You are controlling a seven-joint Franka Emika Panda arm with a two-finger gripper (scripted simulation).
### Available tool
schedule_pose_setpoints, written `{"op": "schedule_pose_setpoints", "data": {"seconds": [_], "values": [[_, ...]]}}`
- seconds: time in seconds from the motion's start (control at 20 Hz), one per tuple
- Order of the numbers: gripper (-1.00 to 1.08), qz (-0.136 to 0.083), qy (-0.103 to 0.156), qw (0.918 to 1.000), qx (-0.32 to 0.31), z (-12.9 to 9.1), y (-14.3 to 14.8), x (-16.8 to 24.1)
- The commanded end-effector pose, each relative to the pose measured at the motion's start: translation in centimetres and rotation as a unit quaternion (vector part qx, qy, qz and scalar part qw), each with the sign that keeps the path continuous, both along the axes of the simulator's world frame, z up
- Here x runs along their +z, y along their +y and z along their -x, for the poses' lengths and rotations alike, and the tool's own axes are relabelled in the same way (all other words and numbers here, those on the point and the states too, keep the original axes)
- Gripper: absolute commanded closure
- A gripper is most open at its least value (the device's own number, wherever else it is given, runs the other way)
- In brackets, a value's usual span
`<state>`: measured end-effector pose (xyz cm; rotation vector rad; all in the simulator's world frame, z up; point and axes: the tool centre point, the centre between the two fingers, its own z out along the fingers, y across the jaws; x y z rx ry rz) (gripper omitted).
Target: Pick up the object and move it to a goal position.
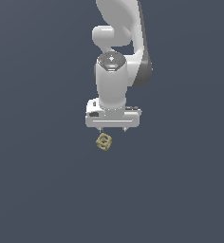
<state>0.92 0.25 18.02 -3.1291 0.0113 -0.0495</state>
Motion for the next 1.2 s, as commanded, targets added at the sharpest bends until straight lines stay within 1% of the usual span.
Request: {"op": "schedule_pose_setpoints", "data": {"seconds": [0.0,0.4,0.65,0.9,1.15], "values": [[-0.92,0.0,0.0,1.0,0.0,0.0,0.0,0.0],[-0.92,0.01,0.0,0.9998,0.019,-0.2,-0.6,1.2],[-0.92,0.009,0.0,0.9998,0.017,-0.2,-0.6,1.1],[-0.92,0.007,0.002,0.9999,-0.007,0.0,-0.9,0.0],[-0.92,0.005,0.005,0.9986,-0.052,0.3,-1.5,-1.9]]}}
